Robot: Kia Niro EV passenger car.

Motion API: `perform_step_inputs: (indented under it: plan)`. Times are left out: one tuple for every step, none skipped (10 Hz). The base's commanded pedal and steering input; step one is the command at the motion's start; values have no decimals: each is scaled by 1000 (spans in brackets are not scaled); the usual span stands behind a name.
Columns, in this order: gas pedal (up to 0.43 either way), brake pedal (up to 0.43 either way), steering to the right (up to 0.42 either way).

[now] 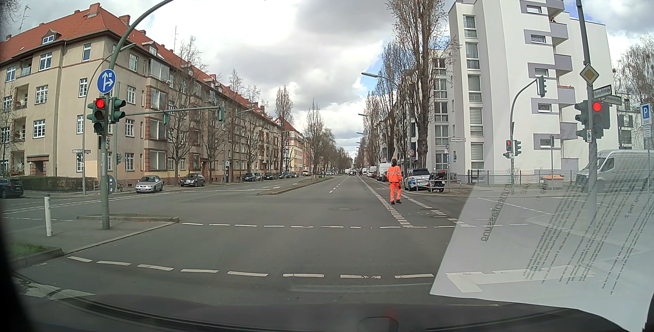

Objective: Follow the waypoints while adhering to traffic rules and regulations

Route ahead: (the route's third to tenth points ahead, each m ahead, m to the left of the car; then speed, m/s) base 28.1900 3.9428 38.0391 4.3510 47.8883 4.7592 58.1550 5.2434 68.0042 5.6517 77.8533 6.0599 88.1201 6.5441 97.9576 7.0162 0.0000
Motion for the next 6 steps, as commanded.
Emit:
perform_step_inputs:
  plan:
    - [0, 439, -15]
    - [0, 439, -15]
    - [0, 439, -15]
    - [0, 439, -15]
    - [0, 439, -15]
    - [0, 439, -15]
